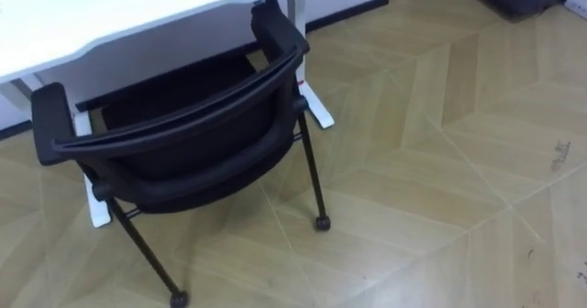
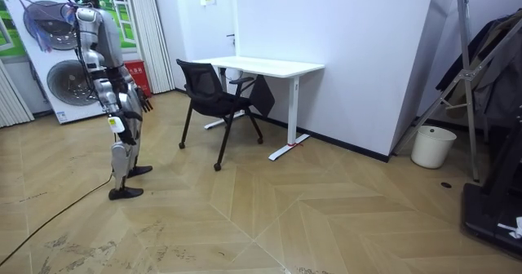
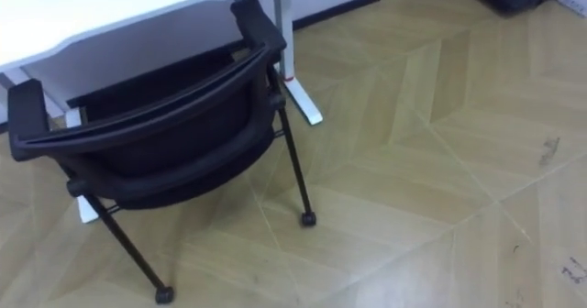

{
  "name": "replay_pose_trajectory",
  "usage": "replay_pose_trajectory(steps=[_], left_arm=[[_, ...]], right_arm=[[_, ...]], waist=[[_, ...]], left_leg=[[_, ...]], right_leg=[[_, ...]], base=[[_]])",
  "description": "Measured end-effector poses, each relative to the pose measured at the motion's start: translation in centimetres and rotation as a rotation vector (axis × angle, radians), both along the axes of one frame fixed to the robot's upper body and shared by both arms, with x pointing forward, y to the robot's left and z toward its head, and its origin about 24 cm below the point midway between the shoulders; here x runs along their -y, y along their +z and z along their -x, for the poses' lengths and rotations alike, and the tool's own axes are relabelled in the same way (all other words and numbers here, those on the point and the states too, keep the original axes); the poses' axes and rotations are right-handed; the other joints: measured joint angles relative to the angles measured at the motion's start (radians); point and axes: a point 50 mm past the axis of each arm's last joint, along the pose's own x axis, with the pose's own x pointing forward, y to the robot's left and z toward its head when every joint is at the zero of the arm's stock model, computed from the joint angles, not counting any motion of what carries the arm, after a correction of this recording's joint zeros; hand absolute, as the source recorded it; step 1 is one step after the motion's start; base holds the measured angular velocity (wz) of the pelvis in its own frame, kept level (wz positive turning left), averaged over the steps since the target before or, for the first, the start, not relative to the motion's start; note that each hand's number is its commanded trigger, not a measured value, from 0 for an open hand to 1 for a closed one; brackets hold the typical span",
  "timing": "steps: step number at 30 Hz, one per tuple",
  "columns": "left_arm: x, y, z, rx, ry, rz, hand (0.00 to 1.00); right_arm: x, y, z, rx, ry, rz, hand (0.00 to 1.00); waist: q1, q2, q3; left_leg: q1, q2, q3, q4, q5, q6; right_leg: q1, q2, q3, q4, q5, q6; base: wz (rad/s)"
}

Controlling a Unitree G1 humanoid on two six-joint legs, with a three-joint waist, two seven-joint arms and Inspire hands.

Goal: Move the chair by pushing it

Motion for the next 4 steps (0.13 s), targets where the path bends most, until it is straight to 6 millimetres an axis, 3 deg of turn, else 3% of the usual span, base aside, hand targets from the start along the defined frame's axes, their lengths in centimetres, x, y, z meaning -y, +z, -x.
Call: replay_pose_trajectory(steps=[4], left_arm=[[0.01, -0.05, 0.4, -0.01, 0.001, 0.001, 0.0]], right_arm=[[-0.09, -0.05, 0.44, -0.007, -0.005, -0.013, 0.0]], waist=[[0.001, 0.002, 0.0011]], left_leg=[[0.01, -0.004, 0.0, -0.001, 0.0, 0.0]], right_leg=[[0.008, -0.003, 0.014, 0.0, 0.0, 0.0]], base=[[-0.04]])
